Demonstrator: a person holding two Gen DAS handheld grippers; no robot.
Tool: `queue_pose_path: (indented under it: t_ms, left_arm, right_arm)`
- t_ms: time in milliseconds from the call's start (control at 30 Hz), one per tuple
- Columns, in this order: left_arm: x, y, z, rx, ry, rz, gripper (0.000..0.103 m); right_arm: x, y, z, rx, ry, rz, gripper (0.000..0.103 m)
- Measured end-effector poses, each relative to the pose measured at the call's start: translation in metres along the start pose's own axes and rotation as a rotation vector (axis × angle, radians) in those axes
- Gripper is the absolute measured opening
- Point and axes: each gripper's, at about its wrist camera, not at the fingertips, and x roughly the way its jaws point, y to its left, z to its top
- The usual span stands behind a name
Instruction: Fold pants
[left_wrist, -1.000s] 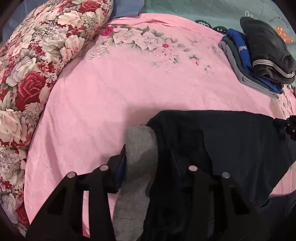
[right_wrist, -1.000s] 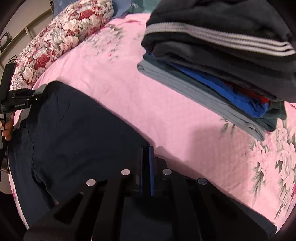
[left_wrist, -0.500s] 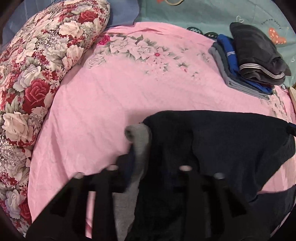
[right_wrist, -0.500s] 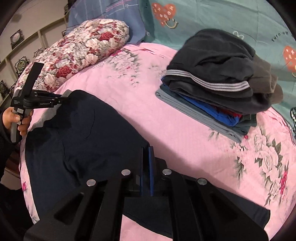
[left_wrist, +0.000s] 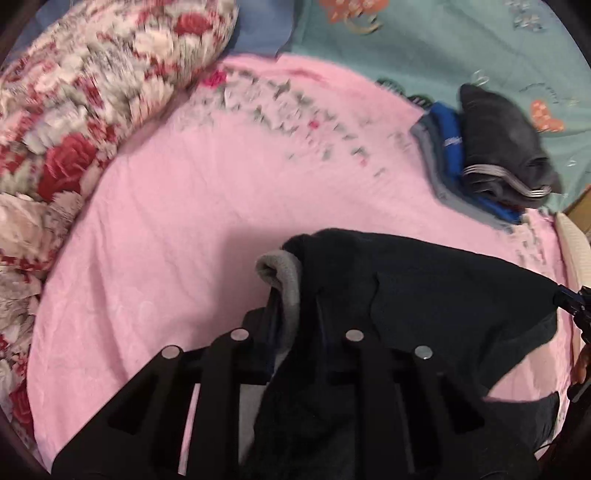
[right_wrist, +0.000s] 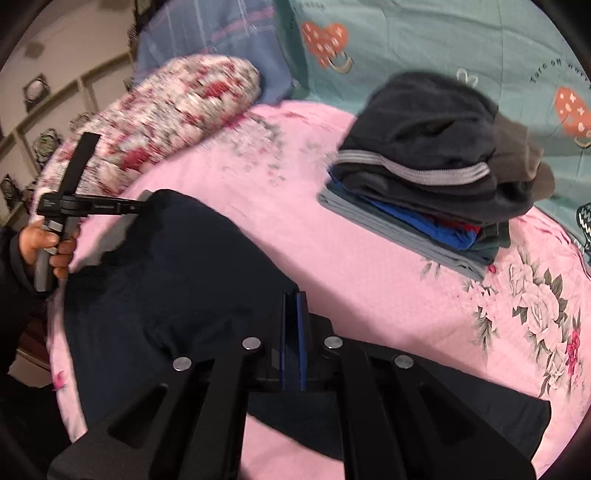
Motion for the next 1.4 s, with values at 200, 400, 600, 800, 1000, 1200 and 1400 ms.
queue_pose_path:
  t_ms: [200, 400, 600, 800, 1000, 1200, 1400]
  left_arm:
    - [-0.094, 0.0, -0.061, 0.067, -0.121, -0.084, 0.018]
    - [-0.103, 0.024, -0.151, 0.073, -0.013, -0.074, 0.032]
    - [-0.089, 0.043, -0.182, -0.009, 0.023, -0.068, 0.046]
    - [-0.114, 0.028, -0.179, 0.05, -0.034, -0.026, 0.053]
    - [-0.158, 0.017, -0.17, 0.079, -0.161, -0.022, 0.064]
    - [-0.125, -0.001, -0.168, 0.165, -0.065, 0.058, 0.071]
    - [-0.117, 0.024, -0.188, 0.024, -0.009, -0.031, 0.07]
  right_arm:
    - [-0.086, 0.065, -0.062, -0.184, -0.115, 0.062, 0.005]
    - [-0.084, 0.116, -0.16, -0.182, 0.018, 0.167, 0.004]
    - [-0.061, 0.133, -0.198, -0.124, 0.063, 0.191, 0.0]
    - [-0.069, 0.133, -0.196, -0.102, 0.026, 0.172, 0.031]
    - [-0.08, 0.125, -0.19, -0.003, -0.034, 0.114, 0.042]
    - [-0.077, 0.119, -0.178, 0.092, -0.027, 0.024, 0.056]
    - [-0.07, 0.122, -0.184, 0.116, 0.016, 0.036, 0.056]
